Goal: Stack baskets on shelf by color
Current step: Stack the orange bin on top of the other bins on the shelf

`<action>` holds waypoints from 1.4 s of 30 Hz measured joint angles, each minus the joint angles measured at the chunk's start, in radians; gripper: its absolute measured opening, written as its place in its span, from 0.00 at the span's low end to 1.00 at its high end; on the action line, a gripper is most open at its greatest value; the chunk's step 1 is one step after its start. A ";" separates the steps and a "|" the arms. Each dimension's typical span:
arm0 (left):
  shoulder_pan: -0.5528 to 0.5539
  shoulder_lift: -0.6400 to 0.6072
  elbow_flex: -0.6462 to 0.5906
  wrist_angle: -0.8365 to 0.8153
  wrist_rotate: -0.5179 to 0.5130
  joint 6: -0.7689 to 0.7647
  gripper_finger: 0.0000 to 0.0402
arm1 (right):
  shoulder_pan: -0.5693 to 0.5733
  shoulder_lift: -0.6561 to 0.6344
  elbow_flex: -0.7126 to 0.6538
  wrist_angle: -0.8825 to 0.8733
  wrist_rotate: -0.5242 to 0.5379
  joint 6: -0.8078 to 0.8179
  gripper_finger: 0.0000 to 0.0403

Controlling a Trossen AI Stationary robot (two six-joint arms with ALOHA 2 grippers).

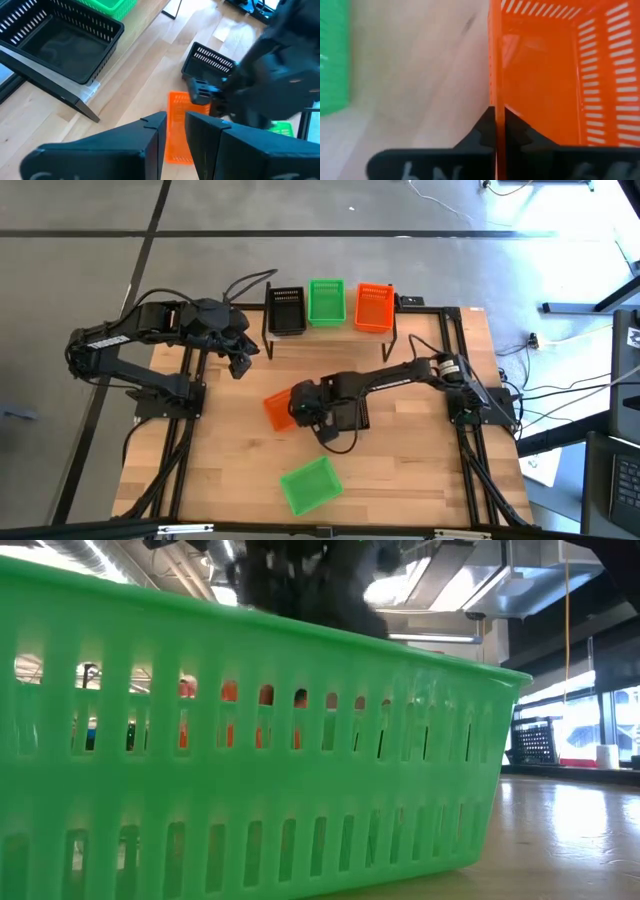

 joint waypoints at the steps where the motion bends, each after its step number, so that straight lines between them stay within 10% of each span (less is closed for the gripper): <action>1: 0.000 0.000 0.000 0.000 0.000 0.000 0.15 | 0.003 0.000 0.031 -0.025 0.000 -0.003 0.01; 21: -0.074 -0.029 -0.001 0.001 -0.021 0.027 0.15 | 0.021 -0.003 0.607 -0.657 0.229 -0.079 0.00; 42: -0.080 -0.049 -0.001 0.032 -0.089 0.221 0.15 | -0.158 -0.301 0.590 -0.871 0.577 0.525 0.00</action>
